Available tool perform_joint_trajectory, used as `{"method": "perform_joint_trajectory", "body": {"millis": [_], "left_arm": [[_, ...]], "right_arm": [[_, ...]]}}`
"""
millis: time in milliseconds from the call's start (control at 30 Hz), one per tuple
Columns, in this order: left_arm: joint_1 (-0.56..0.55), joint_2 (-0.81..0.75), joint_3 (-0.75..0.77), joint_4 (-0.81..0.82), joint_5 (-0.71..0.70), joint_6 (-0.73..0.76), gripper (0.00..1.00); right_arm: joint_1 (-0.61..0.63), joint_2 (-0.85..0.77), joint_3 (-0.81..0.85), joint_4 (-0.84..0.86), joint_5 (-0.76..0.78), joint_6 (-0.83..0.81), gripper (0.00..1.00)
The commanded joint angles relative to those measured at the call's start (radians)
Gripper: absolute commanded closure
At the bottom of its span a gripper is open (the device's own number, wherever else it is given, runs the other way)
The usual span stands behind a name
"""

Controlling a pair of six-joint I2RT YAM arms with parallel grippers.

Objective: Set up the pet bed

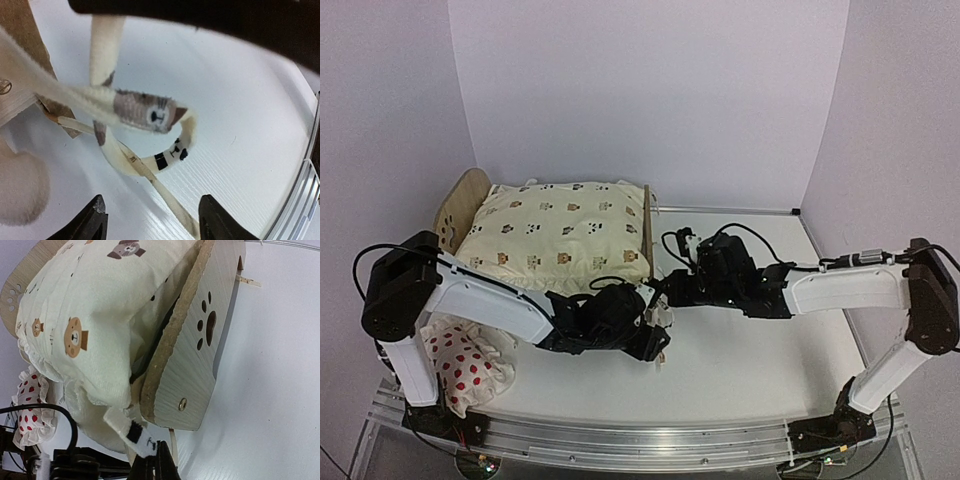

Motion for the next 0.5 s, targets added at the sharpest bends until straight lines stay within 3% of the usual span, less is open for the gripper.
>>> {"method": "perform_joint_trajectory", "body": {"millis": [0,100,167,200,467], "left_arm": [[0.001,0.042,-0.004,0.099,0.016,0.004,0.46],[0.002,0.064,0.017,0.099,0.025,0.013,0.67],[0.002,0.064,0.016,0.098,0.029,0.013,0.91],[0.002,0.060,0.011,0.093,0.028,0.012,0.97],[0.011,-0.061,-0.109,0.024,-0.081,-0.002,1.00]], "right_arm": [[0.012,-0.039,0.026,0.001,0.026,0.009,1.00],[0.014,-0.043,0.021,0.001,0.029,0.008,1.00],[0.013,-0.048,0.017,0.000,0.038,0.004,1.00],[0.012,-0.050,0.017,-0.002,0.044,0.000,1.00],[0.010,-0.047,0.103,-0.061,0.133,-0.098,1.00]]}}
